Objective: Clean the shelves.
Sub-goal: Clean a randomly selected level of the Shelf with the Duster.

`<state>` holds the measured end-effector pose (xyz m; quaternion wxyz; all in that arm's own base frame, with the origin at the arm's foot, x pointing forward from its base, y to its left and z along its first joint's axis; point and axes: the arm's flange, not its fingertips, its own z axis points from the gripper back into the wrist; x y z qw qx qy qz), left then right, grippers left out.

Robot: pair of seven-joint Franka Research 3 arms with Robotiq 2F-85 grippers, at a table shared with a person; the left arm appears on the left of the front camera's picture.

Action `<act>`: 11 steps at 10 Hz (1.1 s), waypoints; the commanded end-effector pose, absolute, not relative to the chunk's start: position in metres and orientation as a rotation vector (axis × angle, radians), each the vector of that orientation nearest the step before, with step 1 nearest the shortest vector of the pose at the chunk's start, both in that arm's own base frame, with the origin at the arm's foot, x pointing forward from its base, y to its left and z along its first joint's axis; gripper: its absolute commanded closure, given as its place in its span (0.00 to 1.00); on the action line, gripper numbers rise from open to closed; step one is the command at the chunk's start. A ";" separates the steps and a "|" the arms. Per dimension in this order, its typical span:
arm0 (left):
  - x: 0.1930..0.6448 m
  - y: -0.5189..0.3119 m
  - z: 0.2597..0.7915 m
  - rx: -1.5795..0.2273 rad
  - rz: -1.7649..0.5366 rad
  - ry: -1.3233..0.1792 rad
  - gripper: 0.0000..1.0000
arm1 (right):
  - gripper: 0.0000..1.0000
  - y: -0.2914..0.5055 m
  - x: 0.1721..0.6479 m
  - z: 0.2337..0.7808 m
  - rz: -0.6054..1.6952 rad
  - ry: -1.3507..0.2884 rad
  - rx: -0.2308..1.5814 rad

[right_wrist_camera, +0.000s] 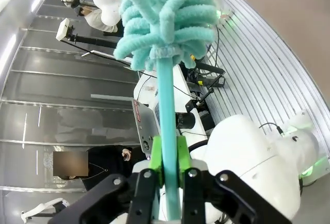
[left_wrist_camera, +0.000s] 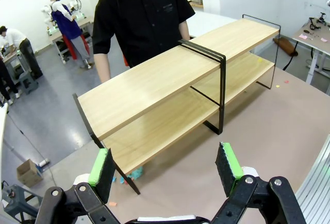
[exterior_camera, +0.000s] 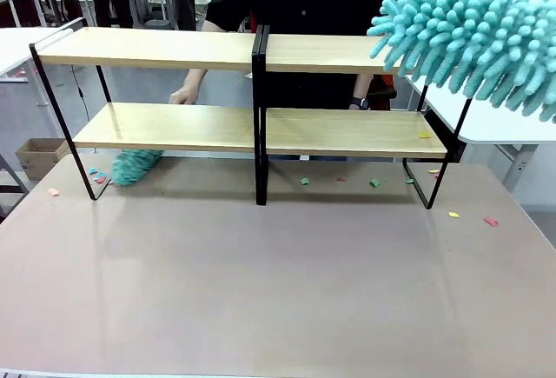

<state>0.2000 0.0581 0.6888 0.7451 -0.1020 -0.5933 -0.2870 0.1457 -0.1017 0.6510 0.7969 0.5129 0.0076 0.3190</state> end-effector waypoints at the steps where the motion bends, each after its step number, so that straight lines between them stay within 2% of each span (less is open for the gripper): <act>1: 0.201 0.058 0.688 -0.219 -0.626 -1.303 0.00 | 0.87 -0.101 0.146 0.651 0.684 0.019 1.102; 4: 0.201 0.058 0.688 -0.219 -0.626 -1.303 0.00 | 0.87 -0.065 0.188 0.624 0.517 0.257 0.918; 6: 0.201 0.058 0.688 -0.219 -0.626 -1.303 0.00 | 0.87 -0.062 0.182 0.607 0.543 0.473 0.824; 8: 0.201 0.058 0.688 -0.219 -0.626 -1.303 0.00 | 0.87 -0.071 0.167 0.603 0.580 0.518 0.845; 9: 0.201 0.058 0.688 -0.219 -0.626 -1.303 0.00 | 0.87 -0.043 0.196 0.580 0.543 0.478 0.821; 11: 0.201 0.058 0.688 -0.219 -0.626 -1.303 0.00 | 0.87 -0.043 0.196 0.580 0.543 0.478 0.821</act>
